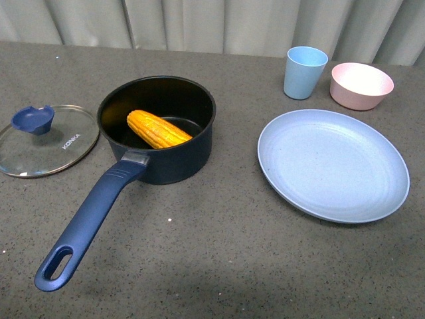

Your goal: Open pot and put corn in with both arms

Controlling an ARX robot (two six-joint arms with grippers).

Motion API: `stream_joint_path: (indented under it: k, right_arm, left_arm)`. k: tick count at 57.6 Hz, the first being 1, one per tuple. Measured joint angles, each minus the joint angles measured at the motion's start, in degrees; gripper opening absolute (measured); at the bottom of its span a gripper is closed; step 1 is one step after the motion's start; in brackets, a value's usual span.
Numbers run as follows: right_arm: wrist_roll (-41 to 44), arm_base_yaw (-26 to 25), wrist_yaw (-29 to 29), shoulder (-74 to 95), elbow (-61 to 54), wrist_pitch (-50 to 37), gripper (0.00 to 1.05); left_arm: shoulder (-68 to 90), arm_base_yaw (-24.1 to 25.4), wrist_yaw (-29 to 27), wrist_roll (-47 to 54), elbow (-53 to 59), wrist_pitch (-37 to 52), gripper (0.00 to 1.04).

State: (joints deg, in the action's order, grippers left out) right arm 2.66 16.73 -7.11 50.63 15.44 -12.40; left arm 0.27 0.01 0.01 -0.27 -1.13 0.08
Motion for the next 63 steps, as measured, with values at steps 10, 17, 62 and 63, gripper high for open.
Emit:
stream_joint_path:
  k: [10,17,62,63]
  right_arm:
    - [2.14,-1.07,-0.44,-13.27,-4.72,7.17,0.95]
    - [3.45,-3.08,-0.66,-22.05,-6.27,11.28,0.95]
    - [-1.62,-15.96,6.38,-50.12,-14.78,12.50,0.39]
    - [-1.81,-16.22,6.40,-50.23,-15.06,12.55,0.36]
  left_arm:
    - [0.00,0.00,-0.02,0.00,0.00,0.00,0.98]
    - [0.00,0.00,0.00,0.00,0.00,0.00,0.98]
    - [-0.07,-0.02,0.00,0.00,0.00,-0.04,0.98]
    - [-0.07,-0.02,-0.11,0.00,0.00,-0.04,0.98]
